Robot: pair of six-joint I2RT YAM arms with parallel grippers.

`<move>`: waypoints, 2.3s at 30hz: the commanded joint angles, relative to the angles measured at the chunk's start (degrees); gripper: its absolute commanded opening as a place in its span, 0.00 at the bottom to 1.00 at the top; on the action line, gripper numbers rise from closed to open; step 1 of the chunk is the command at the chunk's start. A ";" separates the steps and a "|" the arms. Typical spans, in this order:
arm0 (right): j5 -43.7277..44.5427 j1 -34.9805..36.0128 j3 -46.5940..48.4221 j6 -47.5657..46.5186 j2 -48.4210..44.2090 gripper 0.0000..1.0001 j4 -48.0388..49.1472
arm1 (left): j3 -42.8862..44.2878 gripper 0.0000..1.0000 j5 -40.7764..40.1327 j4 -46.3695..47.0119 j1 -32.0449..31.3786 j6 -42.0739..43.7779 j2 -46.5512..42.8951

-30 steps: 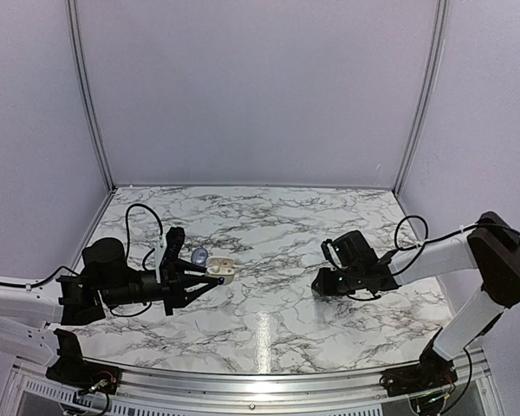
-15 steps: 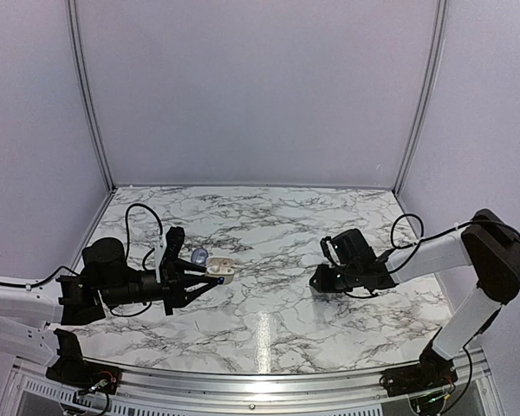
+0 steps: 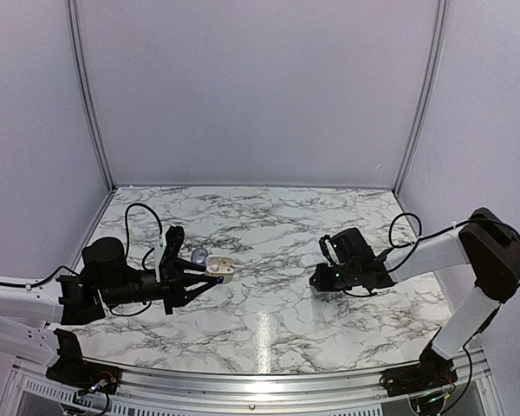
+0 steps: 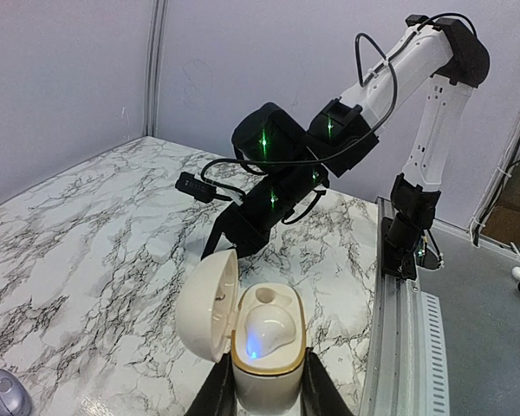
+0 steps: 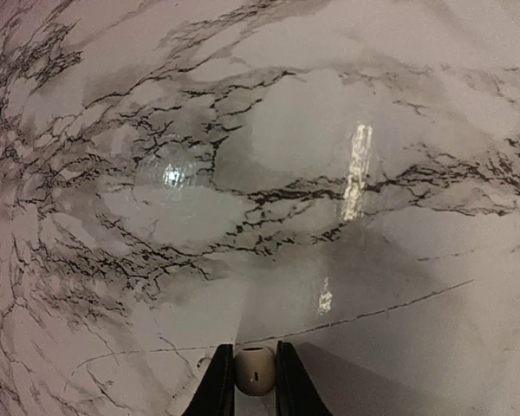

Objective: Insert the wireless bluetooth earbuds into the charging case
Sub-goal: Pick up the right earbud from the center of the board, then insert the right earbud into the right side groove of the charging case.

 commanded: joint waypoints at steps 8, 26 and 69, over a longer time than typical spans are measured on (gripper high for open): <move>2.09 0.47 0.62 -6.16 -5.04 0.05 -5.63 | -1.11 0.00 1.76 2.44 0.98 0.29 -0.71; 5.86 19.32 12.43 -29.58 -29.20 0.03 -6.05 | -2.57 0.00 18.53 6.76 1.86 3.32 -3.77; 32.50 49.96 25.36 -59.15 -15.67 0.05 -9.94 | 0.15 0.00 22.12 6.76 1.89 -0.12 0.54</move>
